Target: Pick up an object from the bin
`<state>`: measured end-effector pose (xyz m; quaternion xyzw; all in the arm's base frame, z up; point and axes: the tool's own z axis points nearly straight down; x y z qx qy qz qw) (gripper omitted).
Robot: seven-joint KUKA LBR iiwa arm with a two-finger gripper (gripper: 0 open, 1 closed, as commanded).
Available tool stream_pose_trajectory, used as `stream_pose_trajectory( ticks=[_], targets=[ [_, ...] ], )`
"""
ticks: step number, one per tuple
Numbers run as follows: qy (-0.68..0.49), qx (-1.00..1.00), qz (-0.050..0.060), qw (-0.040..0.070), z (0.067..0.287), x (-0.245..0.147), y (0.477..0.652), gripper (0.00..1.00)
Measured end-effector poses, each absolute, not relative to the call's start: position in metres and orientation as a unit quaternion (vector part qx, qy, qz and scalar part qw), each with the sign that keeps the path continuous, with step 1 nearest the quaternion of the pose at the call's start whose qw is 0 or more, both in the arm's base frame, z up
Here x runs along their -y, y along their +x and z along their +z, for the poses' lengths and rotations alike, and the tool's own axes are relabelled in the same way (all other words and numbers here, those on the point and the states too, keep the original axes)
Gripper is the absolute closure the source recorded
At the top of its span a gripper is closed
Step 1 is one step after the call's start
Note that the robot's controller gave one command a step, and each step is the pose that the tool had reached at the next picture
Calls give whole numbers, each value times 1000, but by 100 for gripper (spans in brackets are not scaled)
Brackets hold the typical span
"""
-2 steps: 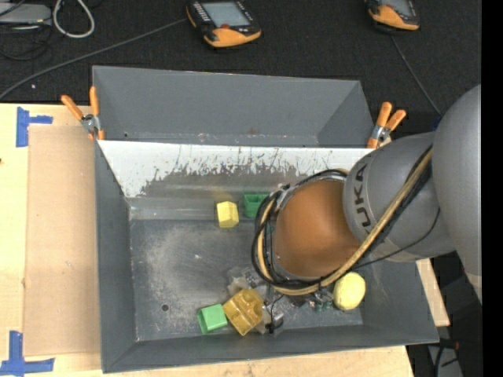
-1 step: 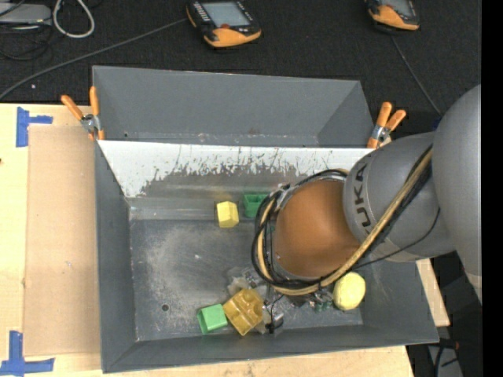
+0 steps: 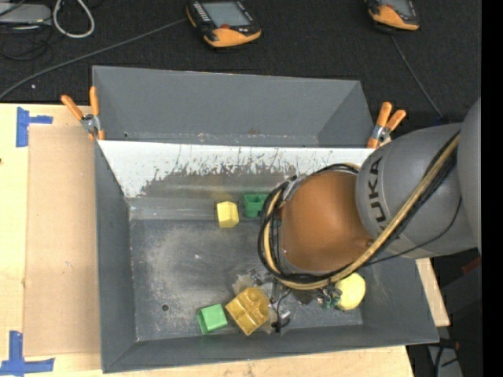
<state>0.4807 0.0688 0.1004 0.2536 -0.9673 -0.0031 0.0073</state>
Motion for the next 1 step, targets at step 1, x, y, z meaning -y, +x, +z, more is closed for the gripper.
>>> stream_pose_trajectory(
  ticks=[1],
  targets=[
    [253, 967, -3, 1, 123, -70, 484, 100]
  ],
)
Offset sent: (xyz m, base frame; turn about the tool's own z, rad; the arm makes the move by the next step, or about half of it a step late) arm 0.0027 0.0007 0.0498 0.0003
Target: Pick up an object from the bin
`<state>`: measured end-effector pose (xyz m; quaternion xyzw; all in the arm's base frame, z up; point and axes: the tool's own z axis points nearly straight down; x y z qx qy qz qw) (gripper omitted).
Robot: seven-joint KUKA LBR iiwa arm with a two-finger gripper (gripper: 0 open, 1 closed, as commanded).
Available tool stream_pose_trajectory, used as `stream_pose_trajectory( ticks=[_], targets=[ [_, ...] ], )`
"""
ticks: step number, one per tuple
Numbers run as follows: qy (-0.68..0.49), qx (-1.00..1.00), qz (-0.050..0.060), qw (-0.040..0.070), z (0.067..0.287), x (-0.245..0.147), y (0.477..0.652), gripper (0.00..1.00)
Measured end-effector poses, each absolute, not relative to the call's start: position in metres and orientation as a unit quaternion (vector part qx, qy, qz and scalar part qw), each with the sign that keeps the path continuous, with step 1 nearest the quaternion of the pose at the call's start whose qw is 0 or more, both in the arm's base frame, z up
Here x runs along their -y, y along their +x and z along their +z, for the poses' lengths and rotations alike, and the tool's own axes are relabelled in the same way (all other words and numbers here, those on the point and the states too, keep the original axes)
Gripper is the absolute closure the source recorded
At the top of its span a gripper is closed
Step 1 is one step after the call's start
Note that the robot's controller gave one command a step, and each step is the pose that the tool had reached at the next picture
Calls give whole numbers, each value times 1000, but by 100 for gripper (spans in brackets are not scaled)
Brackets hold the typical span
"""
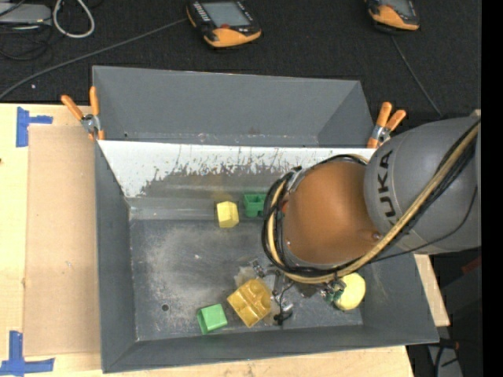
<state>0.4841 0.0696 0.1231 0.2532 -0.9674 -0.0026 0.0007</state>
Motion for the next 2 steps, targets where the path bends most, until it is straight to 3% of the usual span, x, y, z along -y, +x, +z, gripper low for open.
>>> stream_pose_trajectory(
  ticks=[1, 2],
  targets=[
    [253, 968, -3, 4, 129, -70, 483, 100],
    [252, 968, -4, 5, 149, -70, 482, 100]
  ],
)
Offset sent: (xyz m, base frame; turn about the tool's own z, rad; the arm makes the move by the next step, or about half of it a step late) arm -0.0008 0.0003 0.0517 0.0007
